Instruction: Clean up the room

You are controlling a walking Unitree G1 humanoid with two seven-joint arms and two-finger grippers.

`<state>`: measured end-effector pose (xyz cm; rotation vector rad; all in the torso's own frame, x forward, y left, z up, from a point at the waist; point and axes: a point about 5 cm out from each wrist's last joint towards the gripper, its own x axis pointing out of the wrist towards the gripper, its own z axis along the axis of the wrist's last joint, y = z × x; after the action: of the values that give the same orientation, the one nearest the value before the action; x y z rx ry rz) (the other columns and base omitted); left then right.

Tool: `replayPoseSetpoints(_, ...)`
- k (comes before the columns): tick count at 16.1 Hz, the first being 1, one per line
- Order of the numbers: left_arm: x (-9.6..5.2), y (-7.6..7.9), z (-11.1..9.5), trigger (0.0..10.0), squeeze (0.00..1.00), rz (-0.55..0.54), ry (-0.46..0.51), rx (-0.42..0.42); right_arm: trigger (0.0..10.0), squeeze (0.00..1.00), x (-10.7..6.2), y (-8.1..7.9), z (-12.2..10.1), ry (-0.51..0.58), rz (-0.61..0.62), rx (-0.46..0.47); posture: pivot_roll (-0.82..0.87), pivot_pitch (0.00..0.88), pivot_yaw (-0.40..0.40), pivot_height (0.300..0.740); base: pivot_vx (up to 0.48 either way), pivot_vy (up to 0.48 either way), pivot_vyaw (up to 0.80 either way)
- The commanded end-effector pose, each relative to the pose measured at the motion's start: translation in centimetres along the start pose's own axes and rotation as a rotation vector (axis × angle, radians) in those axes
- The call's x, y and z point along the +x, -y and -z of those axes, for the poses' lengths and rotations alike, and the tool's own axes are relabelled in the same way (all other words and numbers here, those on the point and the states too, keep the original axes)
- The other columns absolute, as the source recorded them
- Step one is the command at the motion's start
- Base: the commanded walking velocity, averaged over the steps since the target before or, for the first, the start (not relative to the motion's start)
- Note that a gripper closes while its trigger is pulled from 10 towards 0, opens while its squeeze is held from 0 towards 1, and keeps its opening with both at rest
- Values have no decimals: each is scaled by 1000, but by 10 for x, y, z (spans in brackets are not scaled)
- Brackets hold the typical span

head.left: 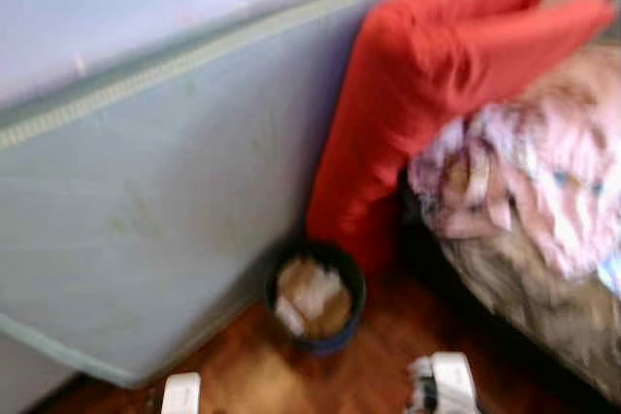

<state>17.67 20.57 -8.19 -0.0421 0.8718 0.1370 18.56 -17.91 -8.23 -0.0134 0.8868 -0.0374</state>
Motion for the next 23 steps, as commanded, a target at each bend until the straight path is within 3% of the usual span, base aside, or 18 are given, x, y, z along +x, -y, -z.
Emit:
replayPoseSetpoints(1,-2,1,11,10000,0,0,-41,2,10000,0,-2,6,8,-30,17,-1,14,147,4,740,0,326,0)
replayPoseSetpoints(9,-3,0,11,10000,0,0,-31,25,10000,0,-2,5,9,-33,15,-3,13,127,11,740,0,116,0)
replayPoseSetpoints(15,-4,1,15,10000,0,15,-41,-23,10000,0,-3,5,10,-32,9,-20,13,96,10,740,0,0,0)
replayPoseSetpoints(23,-3,2,14,10000,0,5,-44,-36,10000,0,-2,6,8,-31,9,-39,16,135,-5,740,254,0,64)
